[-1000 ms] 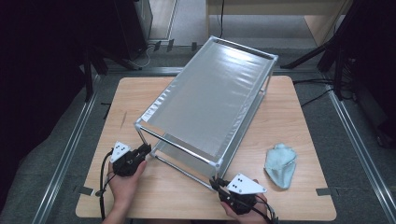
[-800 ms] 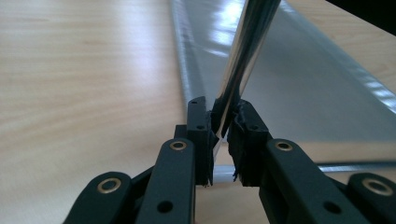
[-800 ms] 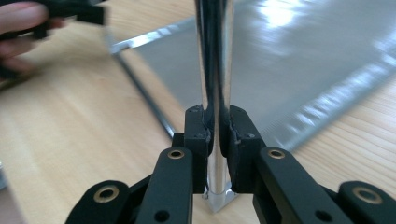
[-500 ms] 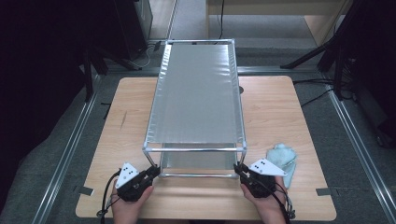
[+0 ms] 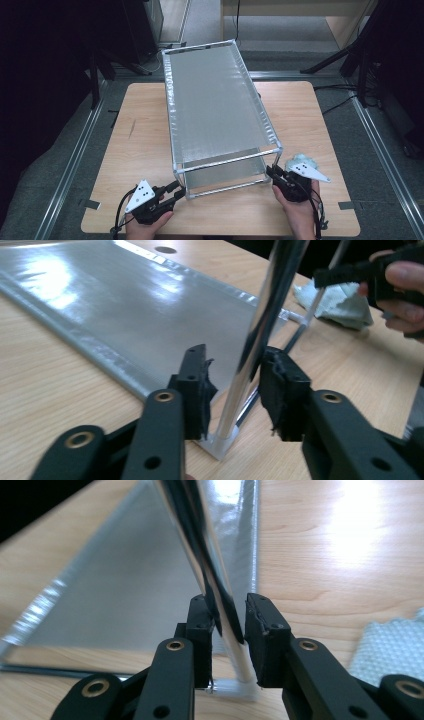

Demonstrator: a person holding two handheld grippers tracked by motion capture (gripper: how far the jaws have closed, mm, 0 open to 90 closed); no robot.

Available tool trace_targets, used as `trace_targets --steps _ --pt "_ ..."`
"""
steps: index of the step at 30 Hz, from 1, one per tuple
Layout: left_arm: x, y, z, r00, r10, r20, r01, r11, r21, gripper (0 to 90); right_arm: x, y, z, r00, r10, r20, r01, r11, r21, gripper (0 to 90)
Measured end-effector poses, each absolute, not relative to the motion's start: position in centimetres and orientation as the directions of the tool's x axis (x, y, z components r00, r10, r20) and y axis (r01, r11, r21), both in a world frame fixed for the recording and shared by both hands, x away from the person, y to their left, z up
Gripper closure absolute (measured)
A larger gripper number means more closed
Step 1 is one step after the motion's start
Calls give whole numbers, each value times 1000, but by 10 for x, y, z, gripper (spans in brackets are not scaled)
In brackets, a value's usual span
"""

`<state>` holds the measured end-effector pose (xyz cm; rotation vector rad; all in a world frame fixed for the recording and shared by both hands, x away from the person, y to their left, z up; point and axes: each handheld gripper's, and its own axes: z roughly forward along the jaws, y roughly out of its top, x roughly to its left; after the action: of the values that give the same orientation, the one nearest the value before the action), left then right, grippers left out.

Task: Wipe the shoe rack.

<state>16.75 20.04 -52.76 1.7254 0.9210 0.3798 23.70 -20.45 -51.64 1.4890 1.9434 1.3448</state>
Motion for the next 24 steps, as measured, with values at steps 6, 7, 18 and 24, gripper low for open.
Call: trace_targets --steps 6,7,18,24 --pt "161 194 -527 688 717 -113 311 -151 938 810 240 -200 -512 -348 915 206 542 18 840 766" --pt "160 194 -529 692 709 -134 317 -131 939 809 240 -200 -512 -349 914 206 539 15 842 767" --pt "147 191 -529 723 668 -175 333 -115 936 796 238 -201 -515 -373 909 184 512 36 858 774" --pt "145 192 -529 736 655 -171 325 -120 938 788 232 -208 -513 -386 895 224 511 6 859 679"
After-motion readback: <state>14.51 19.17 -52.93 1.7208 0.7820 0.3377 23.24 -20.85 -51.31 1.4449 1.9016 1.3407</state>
